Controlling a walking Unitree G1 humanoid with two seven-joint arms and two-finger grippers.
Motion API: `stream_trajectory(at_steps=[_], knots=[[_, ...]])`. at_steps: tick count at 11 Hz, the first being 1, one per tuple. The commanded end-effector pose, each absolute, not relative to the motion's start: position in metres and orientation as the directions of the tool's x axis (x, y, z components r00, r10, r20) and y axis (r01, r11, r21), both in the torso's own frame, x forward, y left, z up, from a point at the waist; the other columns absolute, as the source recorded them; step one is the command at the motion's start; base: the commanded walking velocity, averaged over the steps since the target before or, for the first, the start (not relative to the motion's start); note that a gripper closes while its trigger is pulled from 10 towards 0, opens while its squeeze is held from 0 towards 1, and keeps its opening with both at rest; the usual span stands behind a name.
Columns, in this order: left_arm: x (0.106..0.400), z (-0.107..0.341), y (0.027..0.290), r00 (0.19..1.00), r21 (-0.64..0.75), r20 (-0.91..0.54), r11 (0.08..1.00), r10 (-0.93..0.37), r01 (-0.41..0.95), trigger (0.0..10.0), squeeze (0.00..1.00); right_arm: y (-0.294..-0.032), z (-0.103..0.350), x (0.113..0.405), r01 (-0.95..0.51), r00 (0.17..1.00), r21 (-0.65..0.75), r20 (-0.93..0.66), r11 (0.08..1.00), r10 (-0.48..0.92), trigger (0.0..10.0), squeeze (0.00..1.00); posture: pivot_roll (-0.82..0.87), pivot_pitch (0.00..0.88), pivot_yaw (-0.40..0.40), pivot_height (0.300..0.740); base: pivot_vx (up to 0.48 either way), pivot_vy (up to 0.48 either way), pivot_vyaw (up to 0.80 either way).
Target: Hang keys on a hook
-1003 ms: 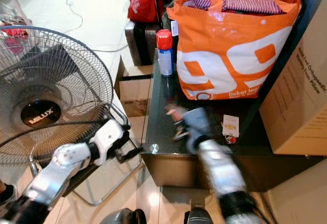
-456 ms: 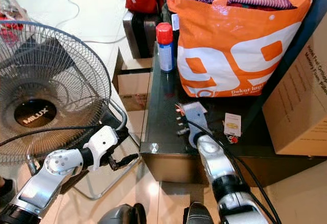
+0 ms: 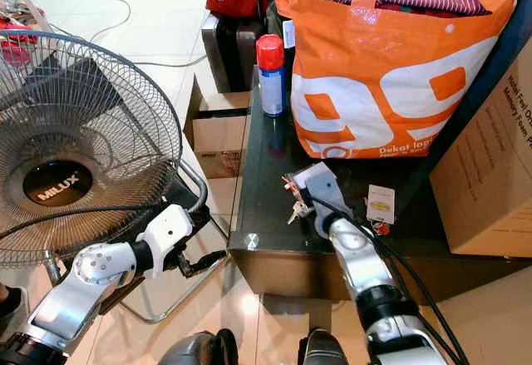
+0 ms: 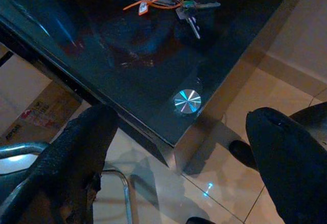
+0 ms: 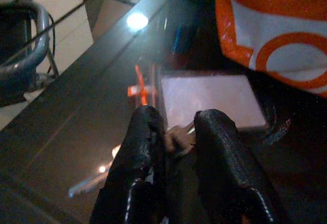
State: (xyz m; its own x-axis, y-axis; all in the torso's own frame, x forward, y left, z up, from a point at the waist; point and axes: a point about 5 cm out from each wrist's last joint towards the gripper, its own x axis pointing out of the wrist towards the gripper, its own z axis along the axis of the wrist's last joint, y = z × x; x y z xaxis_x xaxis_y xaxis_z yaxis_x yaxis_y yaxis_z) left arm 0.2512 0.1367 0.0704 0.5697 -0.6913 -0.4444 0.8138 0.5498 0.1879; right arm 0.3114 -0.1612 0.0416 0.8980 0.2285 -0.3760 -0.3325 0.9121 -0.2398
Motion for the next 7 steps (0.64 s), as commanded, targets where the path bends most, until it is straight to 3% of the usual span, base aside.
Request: stream_trajectory(at_steps=[1,3,5,6,7], knots=[[0.25,0.069,0.138,0.564,0.185,-0.458,0.547,-0.687,0.817,10.0,0.0,-0.158,0.04,0.309,-0.352,0.892,-0.241,-0.379,0.904,0.246,10.0,1.0,-0.06,0.178,0.133,0.74,0.0,0.0,0.0],[0.251,0.07,0.138,0.563,0.184,-0.458,0.545,-0.689,0.818,10.0,0.0,-0.15,0.041,0.306,-0.409,0.872,-0.172,-0.363,0.896,0.328,10.0,1.0,-0.06,0.188,0.138,0.74,0.0,0.0,0.0],[0.25,0.07,0.138,0.562,0.185,-0.46,0.544,-0.688,0.818,10.0,0.0,-0.145,0.034,0.308,-0.377,0.876,-0.193,-0.392,0.906,0.281,10.0,0.97,-0.06,0.2,0.139,0.74,0.0,0.0,0.0],[0.249,0.07,0.139,0.562,0.186,-0.461,0.544,-0.687,0.818,10.0,0.0,-0.146,0.032,0.31,-0.333,0.884,-0.186,-0.404,0.924,0.238,10.0,0.09,-0.05,0.209,0.139,0.74,0.0,0.0,0.0],[0.248,0.072,0.14,0.562,0.19,-0.462,0.543,-0.686,0.818,10.0,0.0,-0.149,0.03,0.314,-0.248,0.897,-0.158,-0.409,0.956,0.165,10.0,0.0,-0.04,0.229,0.138,0.74,0.0,0.0,0.0]])
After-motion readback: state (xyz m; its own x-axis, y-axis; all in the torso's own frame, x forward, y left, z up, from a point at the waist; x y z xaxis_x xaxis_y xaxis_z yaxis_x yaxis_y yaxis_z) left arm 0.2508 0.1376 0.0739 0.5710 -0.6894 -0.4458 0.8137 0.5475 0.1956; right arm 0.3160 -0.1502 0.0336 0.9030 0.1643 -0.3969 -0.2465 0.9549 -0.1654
